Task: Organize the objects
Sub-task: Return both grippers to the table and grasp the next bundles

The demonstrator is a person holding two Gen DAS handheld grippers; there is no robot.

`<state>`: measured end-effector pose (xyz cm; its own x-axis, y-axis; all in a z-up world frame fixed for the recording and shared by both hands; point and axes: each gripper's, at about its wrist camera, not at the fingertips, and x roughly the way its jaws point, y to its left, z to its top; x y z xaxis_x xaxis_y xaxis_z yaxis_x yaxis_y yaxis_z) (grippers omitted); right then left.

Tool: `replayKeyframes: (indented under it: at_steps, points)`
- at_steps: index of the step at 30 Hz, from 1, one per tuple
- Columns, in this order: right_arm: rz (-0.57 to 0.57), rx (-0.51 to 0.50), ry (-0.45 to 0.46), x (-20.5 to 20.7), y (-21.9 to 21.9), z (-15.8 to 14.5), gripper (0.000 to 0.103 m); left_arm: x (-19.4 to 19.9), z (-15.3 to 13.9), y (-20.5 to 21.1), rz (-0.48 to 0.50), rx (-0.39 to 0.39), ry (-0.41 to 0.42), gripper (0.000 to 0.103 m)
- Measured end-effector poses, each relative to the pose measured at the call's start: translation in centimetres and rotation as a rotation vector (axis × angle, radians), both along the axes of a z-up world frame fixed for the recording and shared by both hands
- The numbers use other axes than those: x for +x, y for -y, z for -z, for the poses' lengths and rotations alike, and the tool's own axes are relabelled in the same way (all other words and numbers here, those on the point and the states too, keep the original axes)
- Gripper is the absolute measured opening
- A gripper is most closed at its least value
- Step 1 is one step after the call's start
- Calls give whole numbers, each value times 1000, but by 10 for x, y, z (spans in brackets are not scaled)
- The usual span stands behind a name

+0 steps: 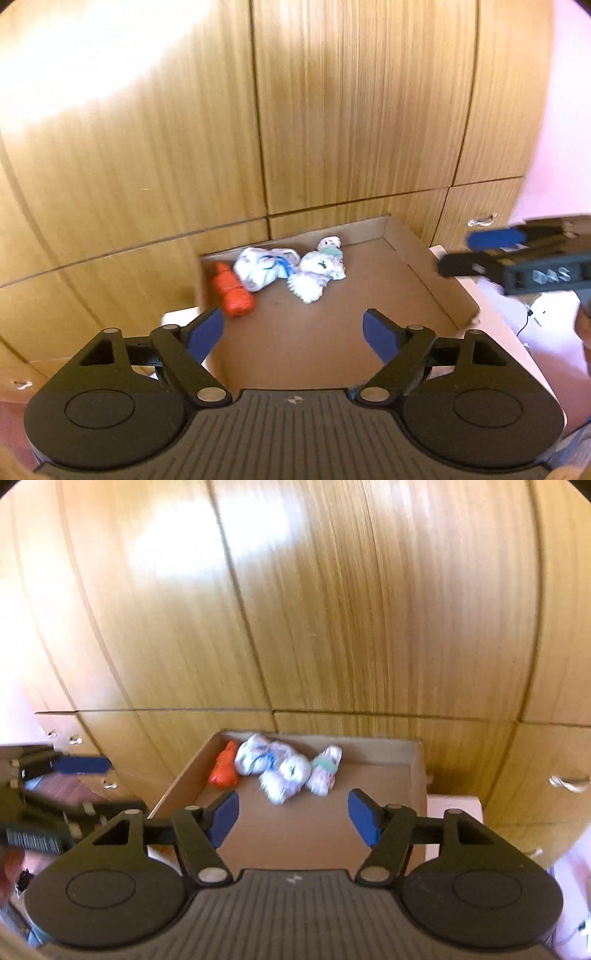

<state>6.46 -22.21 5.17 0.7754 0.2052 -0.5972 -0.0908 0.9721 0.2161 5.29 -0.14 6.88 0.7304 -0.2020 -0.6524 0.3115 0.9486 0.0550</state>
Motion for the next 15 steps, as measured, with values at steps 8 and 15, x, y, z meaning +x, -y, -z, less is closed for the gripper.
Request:
replayKeyframes:
  at_steps: [8, 15]
  points:
    - [3, -72, 103, -103, -44, 38, 90, -100, 42, -51, -60, 0, 63, 101]
    - [46, -39, 17, -130, -67, 89, 81, -158, 100, -46, 34, -23, -5, 98]
